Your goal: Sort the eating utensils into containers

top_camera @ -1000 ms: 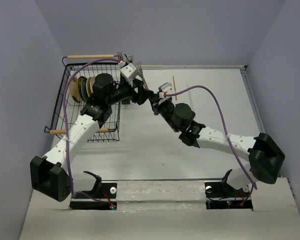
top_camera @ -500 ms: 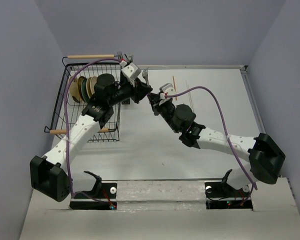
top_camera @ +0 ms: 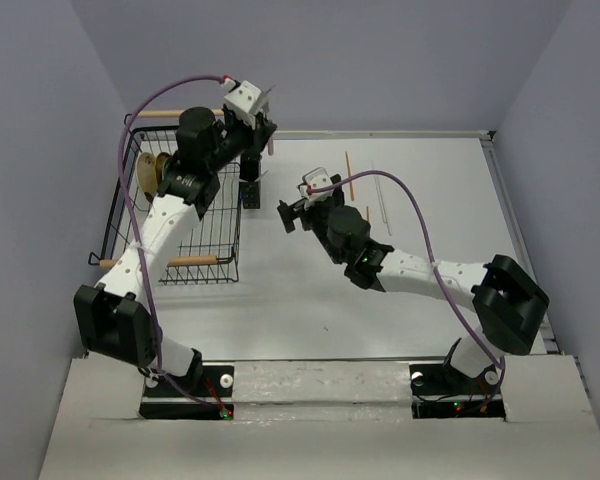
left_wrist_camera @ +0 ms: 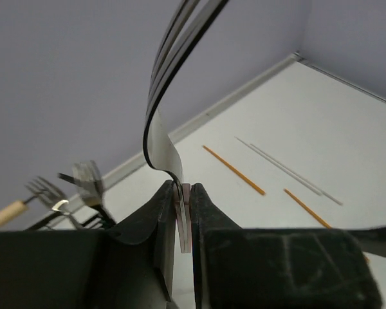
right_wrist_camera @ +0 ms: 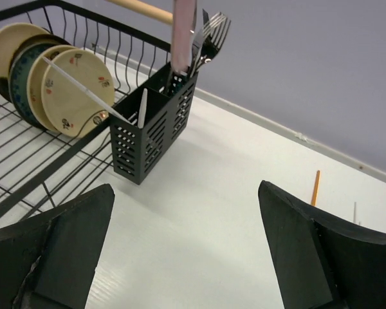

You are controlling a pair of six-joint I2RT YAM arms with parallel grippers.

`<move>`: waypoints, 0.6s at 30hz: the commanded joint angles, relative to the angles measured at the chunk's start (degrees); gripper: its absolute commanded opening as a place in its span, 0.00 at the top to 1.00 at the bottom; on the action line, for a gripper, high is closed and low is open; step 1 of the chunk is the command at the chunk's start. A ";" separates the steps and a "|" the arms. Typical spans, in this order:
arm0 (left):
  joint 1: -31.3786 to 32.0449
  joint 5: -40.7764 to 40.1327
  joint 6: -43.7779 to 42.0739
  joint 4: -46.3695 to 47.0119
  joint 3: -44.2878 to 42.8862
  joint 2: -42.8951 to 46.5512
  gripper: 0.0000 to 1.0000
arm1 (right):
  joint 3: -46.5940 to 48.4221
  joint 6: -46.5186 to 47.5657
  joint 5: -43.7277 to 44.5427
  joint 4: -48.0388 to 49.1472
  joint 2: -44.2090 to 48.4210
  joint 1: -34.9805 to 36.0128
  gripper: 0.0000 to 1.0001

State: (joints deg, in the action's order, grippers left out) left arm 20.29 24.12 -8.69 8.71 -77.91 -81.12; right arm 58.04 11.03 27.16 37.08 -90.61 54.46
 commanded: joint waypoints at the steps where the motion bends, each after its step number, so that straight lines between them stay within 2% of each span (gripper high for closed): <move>1: -5.78 -5.30 -3.70 2.89 -9.61 -5.86 1.00 | -0.55 1.01 4.22 2.99 1.05 0.39 0.00; 6: -9.83 -4.17 -2.92 1.67 -18.66 -14.04 1.00 | -4.06 0.49 6.15 5.54 1.49 0.39 0.00; 11: -10.01 -3.03 -1.77 -0.61 -23.77 -20.82 1.00 | -7.41 0.22 8.00 7.13 1.84 0.39 0.00; 18: -10.19 -4.43 -1.42 -0.63 -22.73 -24.52 1.00 | -10.31 -1.35 8.88 7.30 2.19 -0.75 0.00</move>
State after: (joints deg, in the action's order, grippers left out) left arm 10.07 19.77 -10.46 5.65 -98.87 -106.87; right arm 48.77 11.05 33.95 39.31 -90.59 54.41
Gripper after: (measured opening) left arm 0.204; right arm 0.994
